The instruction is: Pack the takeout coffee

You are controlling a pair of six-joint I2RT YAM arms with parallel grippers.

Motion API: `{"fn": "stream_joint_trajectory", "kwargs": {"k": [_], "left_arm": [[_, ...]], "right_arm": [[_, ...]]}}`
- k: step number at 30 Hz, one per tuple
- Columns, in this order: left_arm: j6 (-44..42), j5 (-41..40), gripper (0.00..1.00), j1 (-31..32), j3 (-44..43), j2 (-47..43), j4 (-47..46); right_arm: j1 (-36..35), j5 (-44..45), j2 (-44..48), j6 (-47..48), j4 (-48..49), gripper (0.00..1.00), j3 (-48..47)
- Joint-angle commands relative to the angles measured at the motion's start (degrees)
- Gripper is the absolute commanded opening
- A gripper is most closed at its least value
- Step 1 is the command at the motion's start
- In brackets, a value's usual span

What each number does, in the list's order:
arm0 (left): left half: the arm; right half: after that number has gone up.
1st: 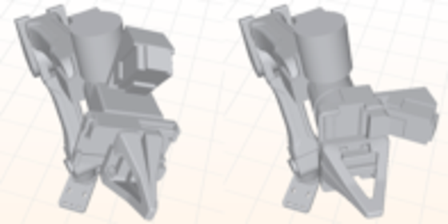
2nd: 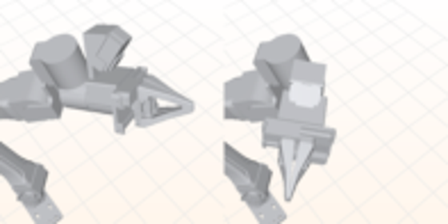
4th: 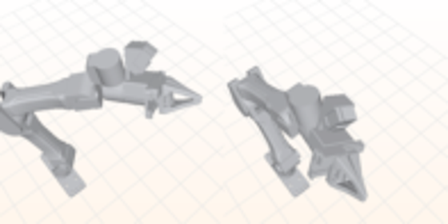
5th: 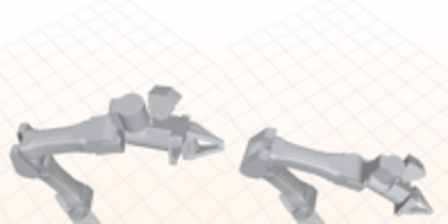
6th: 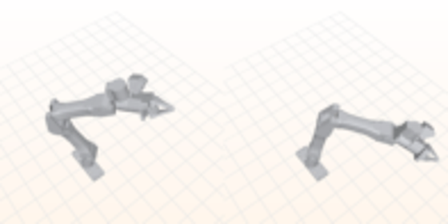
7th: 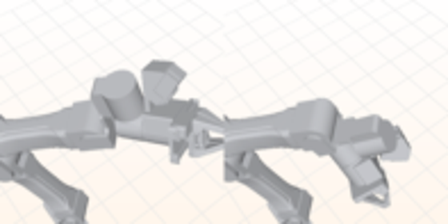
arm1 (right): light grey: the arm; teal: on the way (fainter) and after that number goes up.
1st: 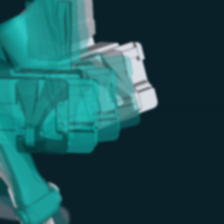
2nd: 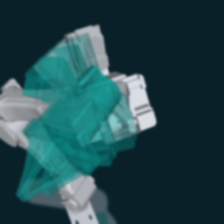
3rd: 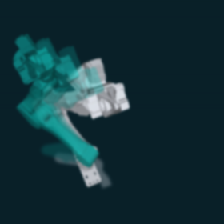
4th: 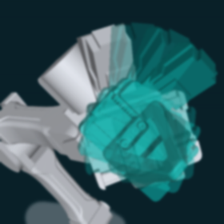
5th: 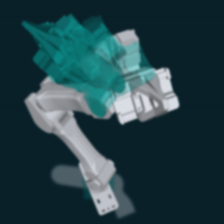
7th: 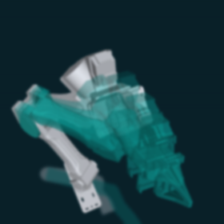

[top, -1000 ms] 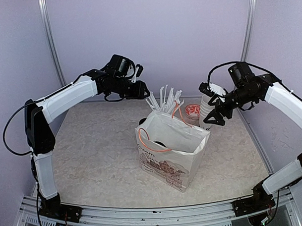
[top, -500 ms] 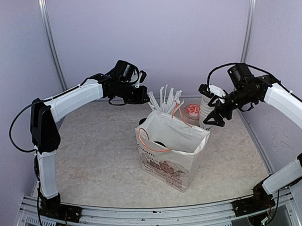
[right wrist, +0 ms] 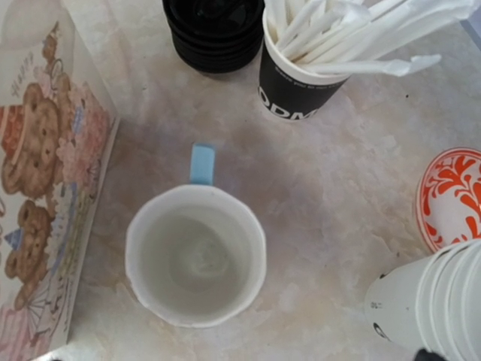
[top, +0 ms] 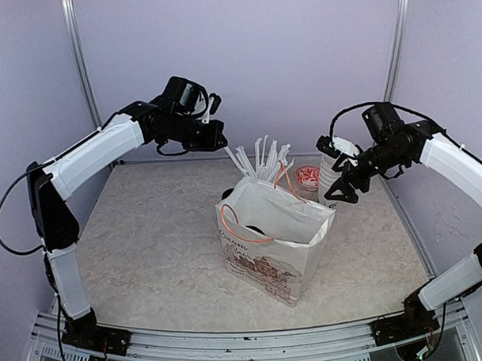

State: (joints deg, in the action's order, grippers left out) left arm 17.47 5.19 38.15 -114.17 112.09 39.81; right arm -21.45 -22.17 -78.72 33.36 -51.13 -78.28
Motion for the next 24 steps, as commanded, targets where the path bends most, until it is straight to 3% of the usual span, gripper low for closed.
{"fn": "stream_joint_trajectory", "kwargs": {"k": [1,15,24], "left_arm": [[-1.2,-4.3,0.00,1.1,-4.8,-10.4,3.9],[-1.4,-6.5,0.00,13.4,-7.3,-30.7,10.8],[5.5,-6.6,0.00,20.0,6.5,-42.7,13.8]], "right_arm": [[0.6,0.5,-1.1,0.0,-0.4,0.99,-1.8],[0.6,2.6,-3.3,-0.6,-1.7,1.00,-5.9],[0.8,3.8,-1.9,-1.1,-1.6,1.00,-5.4]]}}
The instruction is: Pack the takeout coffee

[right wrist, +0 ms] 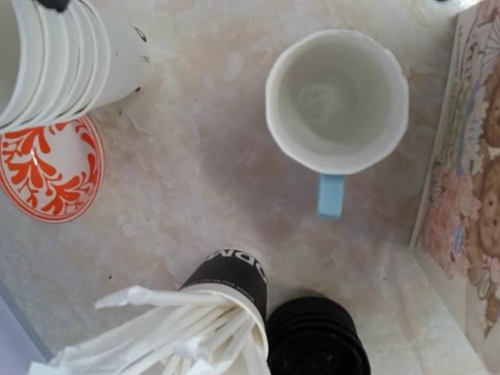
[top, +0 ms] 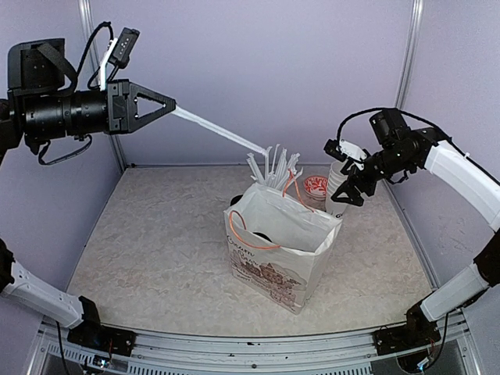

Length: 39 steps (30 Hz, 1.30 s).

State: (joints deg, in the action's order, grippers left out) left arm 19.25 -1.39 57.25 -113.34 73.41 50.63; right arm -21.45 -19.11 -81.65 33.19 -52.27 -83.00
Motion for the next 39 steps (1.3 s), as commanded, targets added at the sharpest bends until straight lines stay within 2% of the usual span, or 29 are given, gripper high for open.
{"fn": "stream_joint_trajectory", "kwargs": {"k": [1,4,9,16,20,21,23,26,28,32,35,39], "left_arm": [[4.0,0.9,0.00,0.9,7.4,-4.6,3.0],[4.3,5.7,0.00,1.4,11.7,-5.0,2.4],[3.4,11.4,0.00,4.2,14.9,0.2,-1.4],[1.5,21.3,0.00,6.1,14.6,11.2,-8.4],[-0.2,24.0,0.00,6.2,11.2,17.5,-9.1],[-0.8,23.5,0.02,6.1,9.1,19.1,-7.9],[-2.1,20.7,0.13,5.7,5.7,22.3,-3.9],[-4.0,16.9,0.43,4.1,1.5,25.7,0.6],[-5.7,15.4,0.51,2.8,-1.5,26.7,3.2],[-7.6,13.3,0.57,-1.7,-7.8,26.9,4.6],[-8.2,12.2,0.59,-8.4,-7.3,25.6,0.9],[-7.6,6.5,0.55,-15.6,-5.8,26.9,-3.6]], "right_arm": [[0.9,0.8,1.5,-0.9,-0.4,0.99,-0.2],[1.0,1.1,3.1,-0.9,0.3,1.00,1.5],[1.1,1.0,5.0,-0.8,0.9,1.00,3.6],[1.2,1.1,6.7,-0.5,1.7,1.00,5.8],[1.2,0.8,7.1,-0.4,2.0,1.00,6.9],[1.2,0.8,7.2,-0.3,2.1,1.00,7.1],[1.2,1.0,7.3,-0.2,2.0,1.00,7.2],[1.2,1.2,7.2,0.1,1.9,1.00,7.4],[1.2,1.3,7.2,0.2,1.9,0.99,7.5],[1.2,1.3,7.2,0.2,1.9,1.00,7.9],[1.3,1.6,7.0,0.0,2.5,1.00,8.4],[1.7,1.9,6.8,-0.7,3.7,1.00,8.5]]}}
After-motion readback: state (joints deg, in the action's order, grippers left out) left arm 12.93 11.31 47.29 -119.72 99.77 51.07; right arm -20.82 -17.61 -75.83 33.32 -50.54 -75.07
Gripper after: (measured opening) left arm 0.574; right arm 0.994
